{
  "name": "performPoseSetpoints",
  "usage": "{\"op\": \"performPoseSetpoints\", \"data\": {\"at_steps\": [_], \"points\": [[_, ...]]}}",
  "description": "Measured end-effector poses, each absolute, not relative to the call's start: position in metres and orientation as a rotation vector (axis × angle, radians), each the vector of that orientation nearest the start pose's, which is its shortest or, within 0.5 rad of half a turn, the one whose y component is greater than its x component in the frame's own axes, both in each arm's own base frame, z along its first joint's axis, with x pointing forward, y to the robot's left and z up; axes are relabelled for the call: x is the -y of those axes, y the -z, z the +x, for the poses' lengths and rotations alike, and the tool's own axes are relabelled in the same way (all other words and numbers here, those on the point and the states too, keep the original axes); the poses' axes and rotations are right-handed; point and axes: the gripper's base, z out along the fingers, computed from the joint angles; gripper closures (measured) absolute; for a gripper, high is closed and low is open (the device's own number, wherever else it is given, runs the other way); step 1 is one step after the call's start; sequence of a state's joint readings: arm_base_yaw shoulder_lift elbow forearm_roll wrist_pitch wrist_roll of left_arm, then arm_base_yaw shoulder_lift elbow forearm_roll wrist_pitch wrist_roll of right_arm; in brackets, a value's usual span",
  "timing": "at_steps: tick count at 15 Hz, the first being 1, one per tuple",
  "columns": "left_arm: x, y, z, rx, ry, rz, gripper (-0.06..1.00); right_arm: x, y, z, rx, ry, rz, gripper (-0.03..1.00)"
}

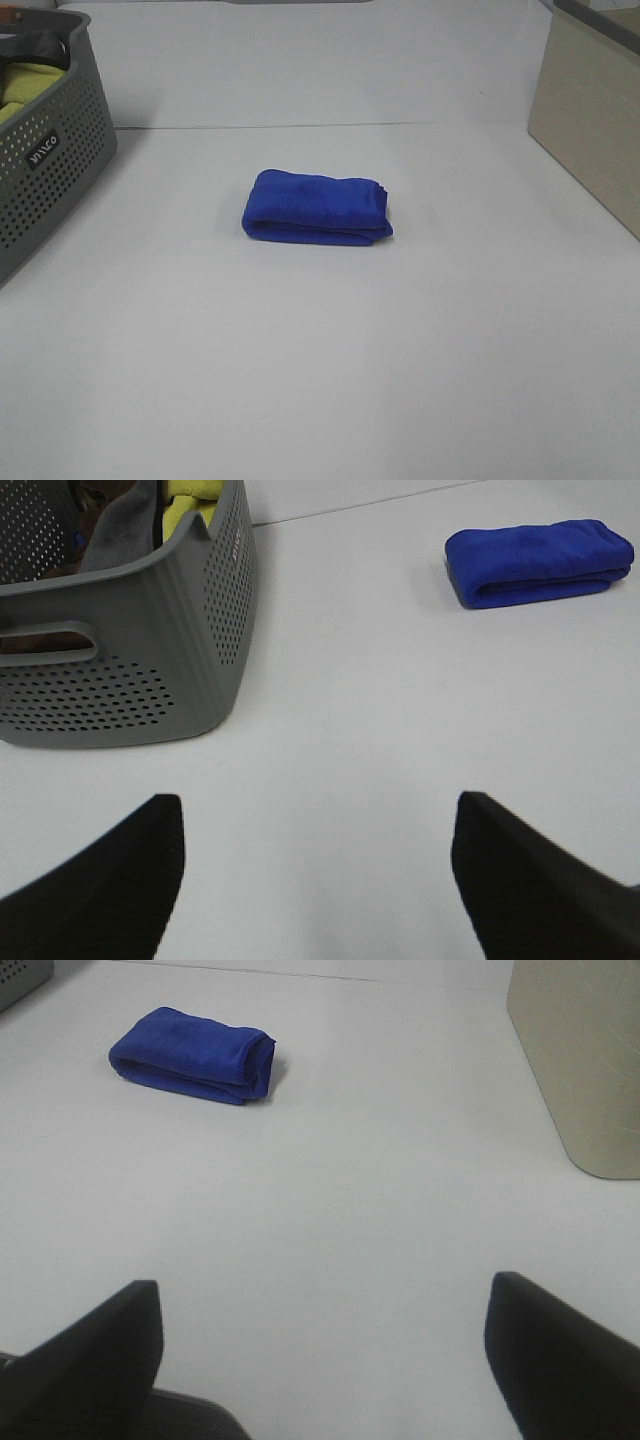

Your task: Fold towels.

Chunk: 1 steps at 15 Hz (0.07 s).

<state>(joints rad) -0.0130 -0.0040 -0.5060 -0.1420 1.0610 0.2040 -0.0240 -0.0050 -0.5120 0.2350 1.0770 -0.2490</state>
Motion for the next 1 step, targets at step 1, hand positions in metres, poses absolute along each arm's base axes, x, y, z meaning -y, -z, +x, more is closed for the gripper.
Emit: {"op": "performPoseSetpoints", "data": {"at_steps": [1], "points": [[0.0112,-0.2795,-0.0068,-2.014,0.049,0.227,0.23,-0.0189,-0.2810,-0.0085,-2.008,-0.109,-0.242,0.14]]}}
